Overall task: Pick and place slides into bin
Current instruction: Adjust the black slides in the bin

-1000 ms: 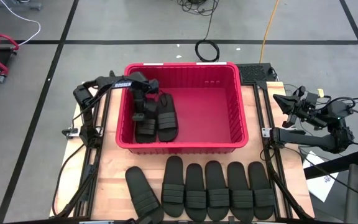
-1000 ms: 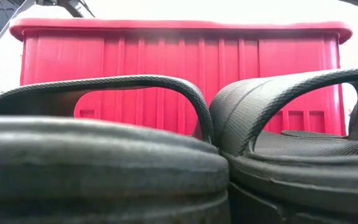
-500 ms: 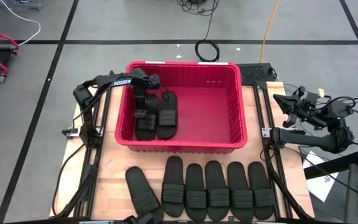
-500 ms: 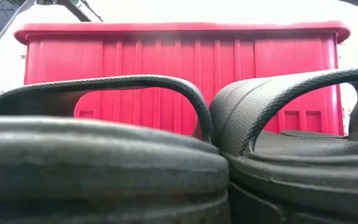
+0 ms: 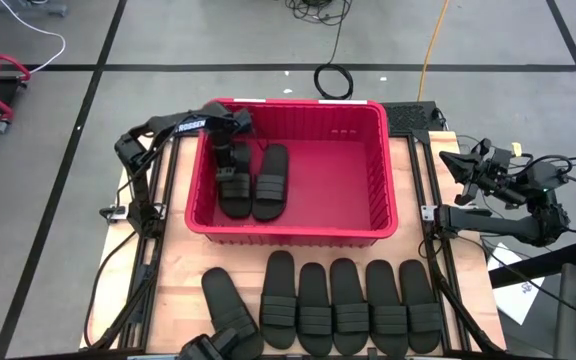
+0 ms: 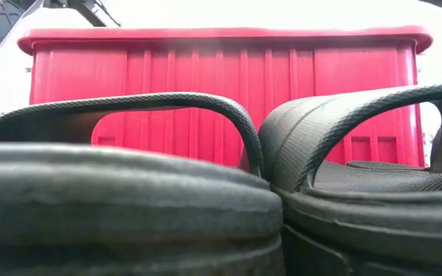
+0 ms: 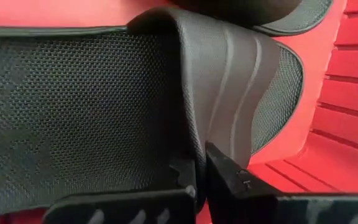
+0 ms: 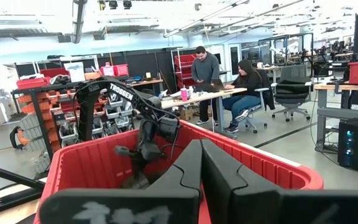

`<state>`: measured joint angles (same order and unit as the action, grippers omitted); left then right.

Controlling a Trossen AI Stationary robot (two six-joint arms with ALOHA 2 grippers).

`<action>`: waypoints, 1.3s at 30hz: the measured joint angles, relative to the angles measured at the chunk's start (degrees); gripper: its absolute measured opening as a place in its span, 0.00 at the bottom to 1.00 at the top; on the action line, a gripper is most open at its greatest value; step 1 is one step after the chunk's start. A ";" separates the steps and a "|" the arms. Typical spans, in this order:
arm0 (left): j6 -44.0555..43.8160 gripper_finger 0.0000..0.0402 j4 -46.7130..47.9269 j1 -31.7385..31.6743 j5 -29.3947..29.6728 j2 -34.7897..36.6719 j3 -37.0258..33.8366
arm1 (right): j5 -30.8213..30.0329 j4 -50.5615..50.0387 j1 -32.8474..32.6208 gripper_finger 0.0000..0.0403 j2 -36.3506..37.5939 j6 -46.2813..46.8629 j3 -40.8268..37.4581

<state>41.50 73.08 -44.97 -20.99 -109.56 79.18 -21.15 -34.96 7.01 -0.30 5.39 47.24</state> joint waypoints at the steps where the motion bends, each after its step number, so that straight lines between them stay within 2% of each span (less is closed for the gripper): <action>1: 0.32 0.00 -0.01 -0.06 0.00 0.00 0.00 | 0.00 0.01 0.00 0.00 -0.01 -0.01 0.00; 5: 1.89 0.01 -0.38 0.35 1.00 0.00 0.00 | 0.00 0.02 0.00 0.00 0.00 -0.04 0.00; 10: 3.62 0.01 -3.23 1.40 6.34 0.02 0.00 | 0.00 0.00 0.01 0.00 0.00 -0.04 0.00; 19: 3.18 0.04 -3.54 1.20 6.08 0.02 0.00 | 0.00 0.00 0.00 0.00 0.00 -0.05 0.00; 23: 1.32 0.11 -2.83 1.12 6.03 0.02 0.02 | 0.00 0.00 0.01 0.00 0.00 -0.07 0.00; 30: -1.35 0.30 -2.69 1.06 5.46 0.02 0.02 | 0.00 0.00 0.00 0.00 0.00 -0.07 0.00; 39: -2.17 0.49 -2.55 0.98 9.86 5.24 1.03 | 0.15 -0.01 0.00 0.00 0.00 0.55 0.00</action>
<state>39.33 70.53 -43.99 -11.13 -104.32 80.21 -20.99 -34.97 7.01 -0.30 5.93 47.24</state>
